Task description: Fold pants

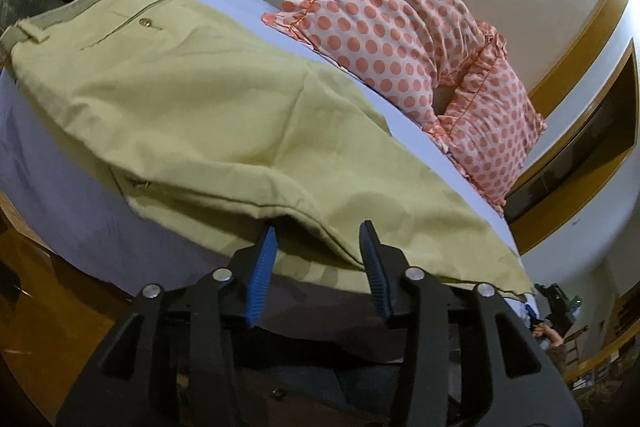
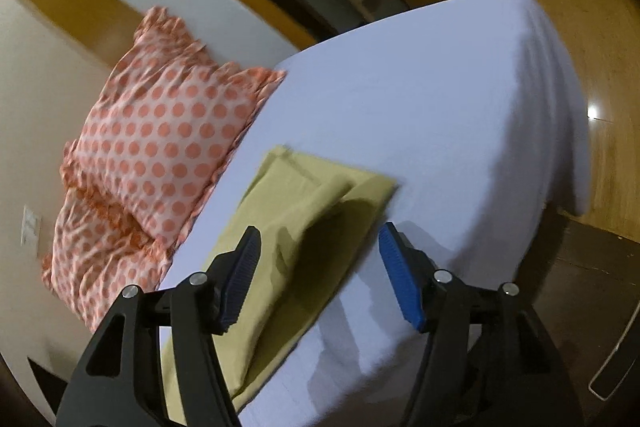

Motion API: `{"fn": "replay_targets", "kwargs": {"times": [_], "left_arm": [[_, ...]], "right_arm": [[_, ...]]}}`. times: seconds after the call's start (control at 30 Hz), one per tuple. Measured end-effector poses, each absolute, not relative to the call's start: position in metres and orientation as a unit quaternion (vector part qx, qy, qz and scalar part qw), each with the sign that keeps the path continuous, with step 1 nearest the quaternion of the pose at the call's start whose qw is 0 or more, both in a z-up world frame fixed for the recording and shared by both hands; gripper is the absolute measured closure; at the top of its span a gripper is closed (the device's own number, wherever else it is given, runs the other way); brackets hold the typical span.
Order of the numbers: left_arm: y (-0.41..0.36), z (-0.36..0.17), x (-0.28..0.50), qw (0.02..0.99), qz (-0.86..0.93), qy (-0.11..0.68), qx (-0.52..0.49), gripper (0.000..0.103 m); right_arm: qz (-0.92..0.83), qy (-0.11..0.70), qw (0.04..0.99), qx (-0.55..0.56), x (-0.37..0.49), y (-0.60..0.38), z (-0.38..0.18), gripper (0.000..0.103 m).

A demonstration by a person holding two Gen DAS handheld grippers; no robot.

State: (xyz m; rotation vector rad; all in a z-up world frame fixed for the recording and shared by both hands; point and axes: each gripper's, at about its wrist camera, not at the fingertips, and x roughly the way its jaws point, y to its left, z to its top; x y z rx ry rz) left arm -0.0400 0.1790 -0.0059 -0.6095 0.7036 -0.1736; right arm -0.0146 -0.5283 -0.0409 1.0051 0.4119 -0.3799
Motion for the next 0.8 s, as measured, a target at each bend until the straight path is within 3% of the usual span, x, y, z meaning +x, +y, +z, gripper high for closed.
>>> {"fn": "replay_targets", "kwargs": {"times": [0.13,0.17,0.2,0.27,0.53,0.7,0.8], "left_arm": [[0.180,-0.007,-0.041,0.889,-0.087,0.337,-0.296,0.056],[0.180,-0.007,-0.042,0.889,-0.089,0.337,-0.296,0.055],[0.180,-0.008,-0.043,0.890,-0.091,0.337,-0.295,0.055],[0.179,-0.008,-0.043,0.890,-0.096,0.336,-0.292,0.054],[0.175,-0.003,-0.051,0.899,-0.108,0.320,-0.280,0.048],[0.171,0.001,-0.061,0.912,-0.085,0.306,-0.259,0.033],[0.172,0.001,-0.068,0.917,-0.070,0.299,-0.254,0.024]], "right_arm": [[-0.156,0.194,0.847,0.470,-0.004,-0.521,-0.042,0.042],[-0.153,0.190,0.849,0.469,-0.002,-0.521,-0.043,0.056],[-0.158,0.195,0.850,0.463,0.000,-0.520,-0.044,0.060],[-0.169,0.200,0.865,0.428,0.002,-0.517,-0.043,0.101],[-0.106,0.154,0.906,0.379,0.018,-0.487,0.008,0.101],[0.080,0.136,0.940,0.303,0.056,-0.381,0.072,0.101],[0.233,0.182,0.921,0.255,0.080,-0.280,0.075,0.101]]}}
